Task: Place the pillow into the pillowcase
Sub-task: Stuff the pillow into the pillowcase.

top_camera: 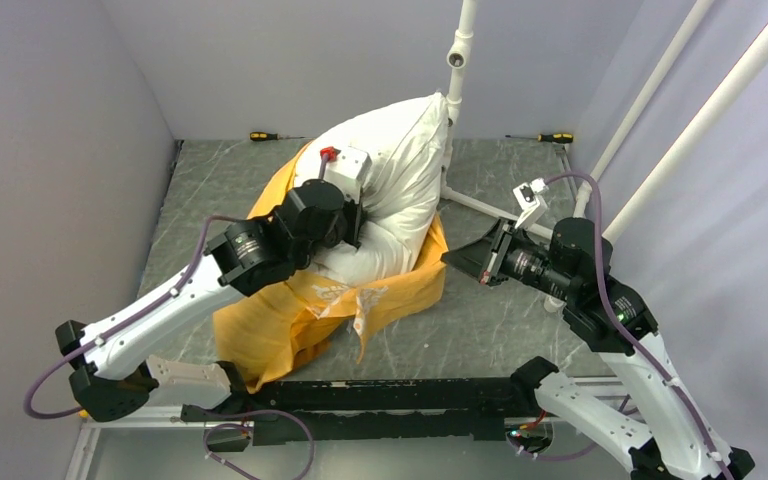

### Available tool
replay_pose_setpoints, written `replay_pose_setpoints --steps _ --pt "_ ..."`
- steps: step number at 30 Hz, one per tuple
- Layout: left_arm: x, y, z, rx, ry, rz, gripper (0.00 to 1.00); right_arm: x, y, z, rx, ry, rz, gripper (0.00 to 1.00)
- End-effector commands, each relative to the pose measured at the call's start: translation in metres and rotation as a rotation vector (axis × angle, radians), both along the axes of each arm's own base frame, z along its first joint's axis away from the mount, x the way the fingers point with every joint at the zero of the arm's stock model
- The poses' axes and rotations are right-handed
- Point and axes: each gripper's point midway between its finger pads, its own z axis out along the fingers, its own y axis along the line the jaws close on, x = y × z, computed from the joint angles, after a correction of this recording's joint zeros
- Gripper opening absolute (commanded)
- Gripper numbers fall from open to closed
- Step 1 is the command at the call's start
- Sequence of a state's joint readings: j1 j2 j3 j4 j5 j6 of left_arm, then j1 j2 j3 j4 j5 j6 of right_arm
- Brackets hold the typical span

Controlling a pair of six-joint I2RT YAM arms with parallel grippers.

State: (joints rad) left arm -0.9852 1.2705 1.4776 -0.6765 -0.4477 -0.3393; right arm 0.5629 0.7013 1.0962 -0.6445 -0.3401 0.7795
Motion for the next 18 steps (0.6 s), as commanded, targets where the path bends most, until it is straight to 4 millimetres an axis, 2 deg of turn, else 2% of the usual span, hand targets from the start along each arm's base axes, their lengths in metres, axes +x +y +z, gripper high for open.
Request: replay_pose_setpoints --steps 1,3,7,9,12,15,18 --pt "-0.03 0.067 -0.092 0.391 0.221 -0.045 0.0 -0.018 -0.004 0.098 0.198 -0.284 0.037 0.0" --pt "-0.039 0.052 -0.089 0.32 0.204 -0.155 0.0 -0.021 -0.002 0.114 0.236 -0.341 0.055 0.0" --pt "-0.063 0.026 -0.087 0.225 0.212 -0.362 0.0 -0.025 0.017 0.149 0.328 -0.432 0.179 0.0" --pt "-0.077 0.011 -0.081 0.173 0.213 -0.478 0.0 -0.021 0.022 0.168 0.372 -0.469 0.19 0.0" --pt "-0.095 -0.007 -0.065 0.089 0.193 -0.629 0.0 -0.007 0.03 0.194 0.345 -0.52 0.192 0.0" --pt "-0.106 -0.017 -0.051 0.067 0.211 -0.714 0.0 -0.004 0.032 0.232 0.366 -0.614 0.197 0.0" --pt "-0.104 -0.021 -0.048 0.096 0.235 -0.724 0.0 -0.006 0.033 0.269 0.388 -0.699 0.216 0.0"
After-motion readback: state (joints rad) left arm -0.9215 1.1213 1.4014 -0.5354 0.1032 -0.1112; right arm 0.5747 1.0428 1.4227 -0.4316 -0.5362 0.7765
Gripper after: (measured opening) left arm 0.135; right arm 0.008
